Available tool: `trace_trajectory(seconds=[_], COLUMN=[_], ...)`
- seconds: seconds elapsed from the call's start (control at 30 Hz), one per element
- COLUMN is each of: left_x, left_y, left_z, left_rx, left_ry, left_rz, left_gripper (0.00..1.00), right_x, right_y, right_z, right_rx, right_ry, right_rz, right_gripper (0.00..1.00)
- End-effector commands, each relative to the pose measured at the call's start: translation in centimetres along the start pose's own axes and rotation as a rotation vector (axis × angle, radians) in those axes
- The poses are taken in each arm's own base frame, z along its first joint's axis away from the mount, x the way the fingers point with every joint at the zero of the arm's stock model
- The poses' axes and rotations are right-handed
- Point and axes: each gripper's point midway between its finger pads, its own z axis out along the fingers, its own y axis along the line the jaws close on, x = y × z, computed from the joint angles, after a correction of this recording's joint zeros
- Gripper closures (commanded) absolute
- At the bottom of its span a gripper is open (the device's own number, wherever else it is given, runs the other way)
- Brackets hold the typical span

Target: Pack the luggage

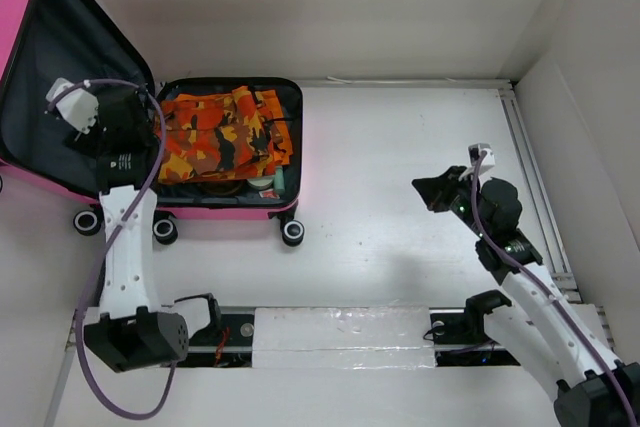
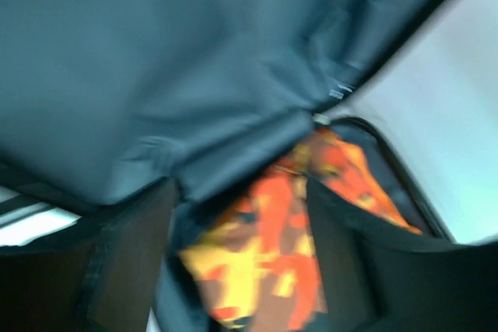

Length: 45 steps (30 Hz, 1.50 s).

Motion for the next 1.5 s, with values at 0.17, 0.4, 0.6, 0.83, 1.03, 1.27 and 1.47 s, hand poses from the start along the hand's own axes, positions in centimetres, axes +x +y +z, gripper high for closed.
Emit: trace_trajectory(seconds=[0.17,0.4,0.6,0.83,1.03,1.27,1.47], left_x=[-4.8,-5.0,-5.3,-6.2,-6.8,-4.4,1.7], left_y=[10.5,14.4,13.4,14.3,12.4,11.3,2.6], left_z=[-3.6,-4.4,-2.4,1.1,2.5,2.2,-5.8], left_rx=[-0.381,-0.592,-0.666,-0.643,-0.594,-0.534,-0.262], left_ry=[-0.151,-0.252,-0.258,-0.156,-0.153,-0.153,-0.234], left_rz=[0.036,0.122,0.205,0.095,0.085,0.162,0.377], left_gripper=[0.23,0.14,0.14,0.18,0.38,1.00,1.00], right_x=[-2.6,-1.1,-0.2,0.5,1.3,1.1,1.6], right_y=[5.2,4.1,5.2,5.3,6.0,6.8,6.7], right_z=[-1.2,-0.3,0.0,0.7,1.5,1.5,2.1], right_rx=[-0.246,-0.216,-0.286,-0.260,-0.236,-0.209,-0.179], right_ry=[-0.075,-0.023,0.037,0.051,0.070,0.053,0.063], right_rz=[-0.080,-0.070,-0.079,-0.091,-0.119,-0.136,-0.137], right_gripper=[0.84,0.62,0.60,0.60,0.60,0.60,0.60])
